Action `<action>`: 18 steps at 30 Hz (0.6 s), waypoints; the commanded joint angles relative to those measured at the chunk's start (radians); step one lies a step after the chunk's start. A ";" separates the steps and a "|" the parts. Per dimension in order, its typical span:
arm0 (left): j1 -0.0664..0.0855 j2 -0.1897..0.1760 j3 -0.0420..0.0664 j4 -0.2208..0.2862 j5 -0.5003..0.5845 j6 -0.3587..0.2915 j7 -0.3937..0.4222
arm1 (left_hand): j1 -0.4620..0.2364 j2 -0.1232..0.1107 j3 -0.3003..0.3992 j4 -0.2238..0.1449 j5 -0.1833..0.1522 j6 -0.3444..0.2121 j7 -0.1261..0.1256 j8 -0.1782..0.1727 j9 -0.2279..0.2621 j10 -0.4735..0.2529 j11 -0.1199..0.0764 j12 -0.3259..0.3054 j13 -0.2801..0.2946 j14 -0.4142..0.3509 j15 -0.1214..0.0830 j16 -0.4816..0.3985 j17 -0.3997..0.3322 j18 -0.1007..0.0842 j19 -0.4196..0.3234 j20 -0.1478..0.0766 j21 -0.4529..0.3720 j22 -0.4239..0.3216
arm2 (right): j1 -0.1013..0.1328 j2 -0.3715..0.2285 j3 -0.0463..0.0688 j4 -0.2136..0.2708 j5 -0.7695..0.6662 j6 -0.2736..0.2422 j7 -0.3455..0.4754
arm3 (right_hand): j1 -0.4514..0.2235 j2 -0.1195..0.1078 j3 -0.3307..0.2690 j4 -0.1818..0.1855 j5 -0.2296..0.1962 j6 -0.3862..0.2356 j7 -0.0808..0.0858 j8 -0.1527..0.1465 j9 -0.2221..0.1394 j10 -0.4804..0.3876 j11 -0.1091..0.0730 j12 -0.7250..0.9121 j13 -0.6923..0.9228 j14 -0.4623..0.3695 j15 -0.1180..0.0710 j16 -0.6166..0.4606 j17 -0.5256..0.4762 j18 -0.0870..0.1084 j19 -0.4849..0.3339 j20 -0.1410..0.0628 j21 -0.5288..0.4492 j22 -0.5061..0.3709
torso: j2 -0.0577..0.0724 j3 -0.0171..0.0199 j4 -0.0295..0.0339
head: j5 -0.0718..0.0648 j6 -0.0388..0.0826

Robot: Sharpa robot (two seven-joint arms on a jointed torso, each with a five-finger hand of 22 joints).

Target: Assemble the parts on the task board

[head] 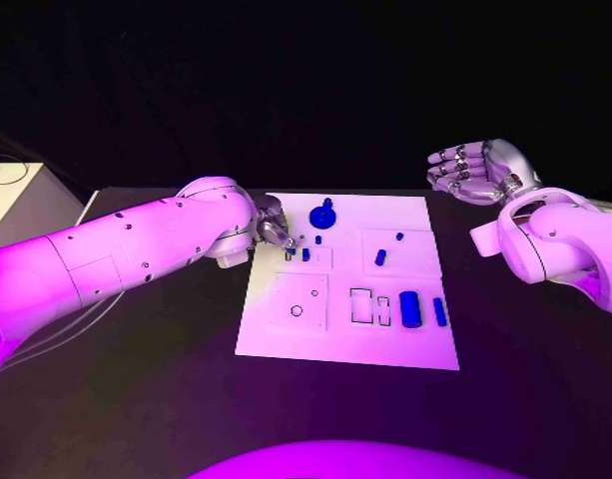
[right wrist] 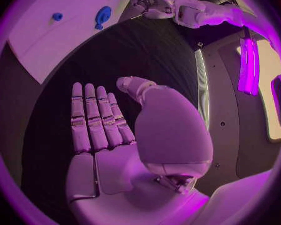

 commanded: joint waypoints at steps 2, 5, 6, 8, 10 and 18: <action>-0.002 0.000 0.000 0.004 -0.027 0.011 0.001 | -0.002 0.009 0.180 -0.185 0.005 0.007 0.001 0.007 0.001 0.009 -0.002 0.003 0.000 0.098 -0.007 0.005 0.232 -0.005 0.005 -0.001 0.006 0.004 | 0.001 -0.002 0.001 -0.001 0.025 -0.013 0.041 | -0.009 0.002 0.001 -0.008 0.005 0.005 0.036 -0.004 -0.001 0.002 0.005 -0.004 -0.001 0.002 0.005 -0.004 -0.001 0.012 -0.001 0.005 -0.004 -0.001 | -0.001 -0.0001 0.0007 | 0.002 -0.004; -0.003 -0.002 -0.001 0.004 -0.030 0.006 0.002 | -0.002 0.009 0.180 -0.185 0.007 0.008 0.001 0.007 0.001 0.010 -0.002 0.004 0.002 0.098 -0.007 0.005 0.231 -0.005 0.005 -0.001 0.006 0.005 | 0.002 -0.003 0.001 -0.001 0.026 -0.016 0.043 | -0.009 0.002 0.001 -0.009 0.007 0.005 0.036 -0.005 -0.002 0.003 0.005 -0.006 -0.003 0.004 0.005 -0.006 -0.003 0.012 -0.001 0.005 -0.004 -0.005 | -0.001 -0.0002 0.0013 | 0.002 -0.005; -0.004 -0.002 -0.001 0.004 -0.031 0.005 0.002 | -0.002 0.009 0.180 -0.185 0.007 0.008 0.001 0.007 0.001 0.010 -0.002 0.004 0.002 0.098 -0.007 0.005 0.231 -0.005 0.005 -0.001 0.006 0.005 | 0.002 -0.003 0.001 -0.001 0.027 -0.017 0.044 | -0.009 0.003 0.002 -0.010 0.009 0.005 0.036 -0.006 -0.002 0.004 0.004 -0.007 -0.004 0.005 0.005 -0.007 -0.004 0.012 0.000 0.005 -0.003 -0.007 | -0.001 -0.0001 0.0014 | 0.002 -0.006; -0.005 -0.004 -0.001 0.005 -0.033 0.005 0.002 | -0.002 0.009 0.180 -0.185 0.007 0.008 0.001 0.007 0.001 0.010 -0.002 0.004 0.002 0.098 -0.008 0.005 0.232 -0.006 0.007 -0.001 0.007 0.008 | 0.002 -0.004 0.001 -0.001 0.027 -0.018 0.045 | -0.009 0.003 0.002 -0.010 0.009 0.005 0.036 -0.006 -0.002 0.004 0.004 -0.007 -0.004 0.005 0.005 -0.007 -0.004 0.012 0.000 0.005 -0.003 -0.007 | -0.002 -0.0003 0.0016 | 0.002 -0.007; -0.006 -0.006 -0.002 0.007 -0.036 0.005 0.001 | -0.002 0.009 0.180 -0.185 0.007 0.008 0.001 0.007 0.001 0.010 -0.002 0.004 0.002 0.098 -0.008 0.005 0.232 -0.006 0.007 -0.001 0.007 0.008 | 0.002 -0.004 0.001 -0.001 0.028 -0.020 0.046 | -0.010 0.004 0.002 -0.011 0.011 0.006 0.036 -0.006 -0.002 0.006 0.004 -0.008 -0.005 0.007 0.005 -0.008 -0.006 0.012 0.000 0.005 -0.003 -0.010 | -0.002 -0.0001 0.0015 | 0.002 -0.007; -0.010 -0.014 -0.001 0.015 -0.040 0.009 0.000 | -0.002 0.009 0.180 -0.185 0.007 0.008 0.001 0.007 0.001 0.010 -0.002 0.004 0.002 0.098 -0.008 0.005 0.232 -0.006 0.007 -0.001 0.007 0.008 | 0.002 -0.006 0.001 -0.001 0.029 -0.020 0.046 | -0.012 0.005 0.002 -0.012 0.015 0.007 0.036 -0.007 -0.003 0.008 0.004 -0.010 -0.007 0.010 0.005 -0.010 -0.008 0.012 0.002 0.005 -0.003 -0.014 | -0.001 -0.0003 -0.0002 | 0.005 -0.008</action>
